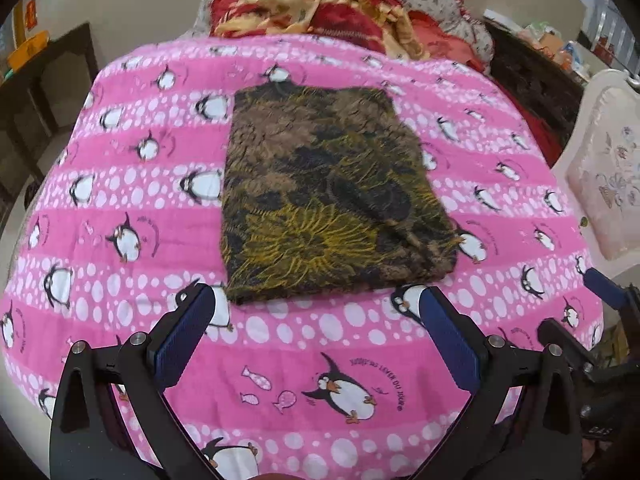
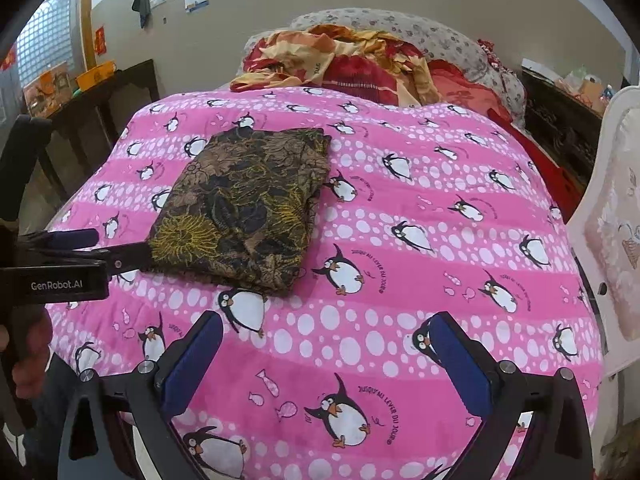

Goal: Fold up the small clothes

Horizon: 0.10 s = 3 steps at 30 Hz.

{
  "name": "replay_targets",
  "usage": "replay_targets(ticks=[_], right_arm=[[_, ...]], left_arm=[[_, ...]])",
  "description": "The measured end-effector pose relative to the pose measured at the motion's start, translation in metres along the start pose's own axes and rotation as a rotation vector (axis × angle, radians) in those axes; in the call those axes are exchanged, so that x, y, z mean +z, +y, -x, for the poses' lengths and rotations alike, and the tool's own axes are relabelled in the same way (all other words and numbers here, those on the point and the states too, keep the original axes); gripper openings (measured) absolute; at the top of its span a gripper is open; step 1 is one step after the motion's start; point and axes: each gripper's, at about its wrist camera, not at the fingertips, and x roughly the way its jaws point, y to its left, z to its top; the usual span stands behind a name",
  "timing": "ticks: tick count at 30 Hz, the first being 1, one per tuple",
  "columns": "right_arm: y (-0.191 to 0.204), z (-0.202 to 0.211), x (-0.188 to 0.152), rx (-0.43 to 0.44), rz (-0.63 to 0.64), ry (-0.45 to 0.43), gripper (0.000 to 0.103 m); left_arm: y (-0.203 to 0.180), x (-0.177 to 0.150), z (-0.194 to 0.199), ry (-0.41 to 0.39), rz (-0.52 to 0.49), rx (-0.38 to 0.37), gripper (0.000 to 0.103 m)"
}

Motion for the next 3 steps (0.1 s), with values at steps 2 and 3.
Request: replay_targets(ticks=[2,3], right_arm=[[0.0004,-0.0005,-0.0007,0.000,0.002,0.001,0.102],[0.0009,-0.0006,-0.0008,-0.001,0.004,-0.001,0.102]], left_arm=[[-0.0045,-0.0005,0.0038,-0.014,-0.019,0.002,0.102],[-0.0063,-0.0004,0.0047,-0.014,-0.025,0.004,0.102]])
